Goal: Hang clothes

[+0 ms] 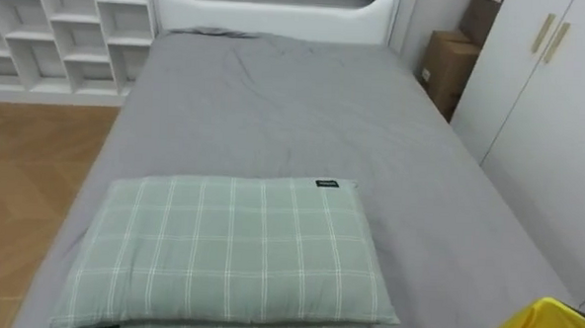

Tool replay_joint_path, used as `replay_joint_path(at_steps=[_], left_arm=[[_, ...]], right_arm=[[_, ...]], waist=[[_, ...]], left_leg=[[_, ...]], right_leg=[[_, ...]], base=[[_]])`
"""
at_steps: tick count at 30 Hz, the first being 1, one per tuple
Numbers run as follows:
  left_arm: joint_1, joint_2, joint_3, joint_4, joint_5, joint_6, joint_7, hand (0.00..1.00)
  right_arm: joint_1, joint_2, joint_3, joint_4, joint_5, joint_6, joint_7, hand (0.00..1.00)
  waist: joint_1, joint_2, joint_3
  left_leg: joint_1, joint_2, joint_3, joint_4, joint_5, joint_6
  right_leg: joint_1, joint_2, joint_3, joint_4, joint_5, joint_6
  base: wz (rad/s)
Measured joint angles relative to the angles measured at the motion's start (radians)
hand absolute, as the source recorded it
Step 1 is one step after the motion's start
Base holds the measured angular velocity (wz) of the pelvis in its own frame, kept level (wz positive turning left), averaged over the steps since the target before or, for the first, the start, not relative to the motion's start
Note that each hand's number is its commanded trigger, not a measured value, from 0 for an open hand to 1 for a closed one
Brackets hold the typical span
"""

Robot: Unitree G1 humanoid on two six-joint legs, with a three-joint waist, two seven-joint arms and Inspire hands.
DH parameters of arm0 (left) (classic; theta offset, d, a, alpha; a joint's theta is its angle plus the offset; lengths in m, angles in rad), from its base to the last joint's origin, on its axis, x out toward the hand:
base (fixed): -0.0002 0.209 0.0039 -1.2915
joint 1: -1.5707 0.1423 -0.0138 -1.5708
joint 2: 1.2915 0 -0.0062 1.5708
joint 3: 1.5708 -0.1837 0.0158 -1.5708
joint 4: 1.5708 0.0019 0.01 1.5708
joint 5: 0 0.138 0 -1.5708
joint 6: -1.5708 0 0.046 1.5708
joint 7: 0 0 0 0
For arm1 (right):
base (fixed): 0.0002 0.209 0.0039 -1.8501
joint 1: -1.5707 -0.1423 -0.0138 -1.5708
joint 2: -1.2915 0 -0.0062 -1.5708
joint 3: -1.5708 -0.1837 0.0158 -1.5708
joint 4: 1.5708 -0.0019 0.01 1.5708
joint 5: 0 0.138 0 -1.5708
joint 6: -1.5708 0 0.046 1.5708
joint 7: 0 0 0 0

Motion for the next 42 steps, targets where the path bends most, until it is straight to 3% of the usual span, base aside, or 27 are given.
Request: replay_joint_path(at_steps=[7,11,18,32,42], left_arm=[[-0.010,0.003,-0.024,-0.003,0.021,-0.004,0.014,0.00],[-0.010,0.003,-0.023,0.008,0.018,-0.004,0.012,0.00],[-0.014,0.002,-0.024,0.023,-0.018,-0.005,0.013,0.00],[-0.017,-0.007,-0.023,0.024,-0.017,-0.018,0.047,0.00],[-0.017,-0.014,-0.022,0.046,-0.017,-0.022,0.061,0.00]], right_arm=[[0.002,-0.006,-0.002,0.053,0.090,0.008,0.063,0.00],[0.004,-0.007,-0.002,0.059,0.106,0.004,0.095,0.00],[0.010,-0.007,0.008,0.058,0.116,-0.004,0.097,0.00],[0.007,-0.005,0.027,0.054,0.098,-0.015,0.065,0.00],[0.007,-0.004,0.026,0.057,0.102,-0.024,0.044,0.00]], waist=[[0.000,-0.004,-0.0010],[0.001,-0.002,-0.0031],[0.004,0.013,-0.0144],[0.006,0.033,-0.0066],[0.006,0.036,-0.0033]], left_leg=[[-0.027,0.003,-0.021,0.019,0.004,-0.009],[-0.027,0.002,-0.016,0.015,0.007,-0.011],[-0.006,0.002,0.008,-0.011,0.011,-0.011],[0.003,-0.001,0.010,-0.031,0.018,-0.009],[0.004,-0.001,0.009,-0.038,0.018,-0.009]], right_leg=[[0.005,0.004,-0.031,-0.012,-0.004,-0.006],[-0.003,0.005,-0.020,-0.011,0.000,-0.008],[-0.007,0.008,0.004,-0.010,0.005,-0.008],[0.002,0.008,0.008,-0.031,0.010,-0.004],[0.005,0.007,0.002,-0.033,0.010,-0.004]], base=[[0.17],[-0.08],[-0.11],[0.00],[0.00]])
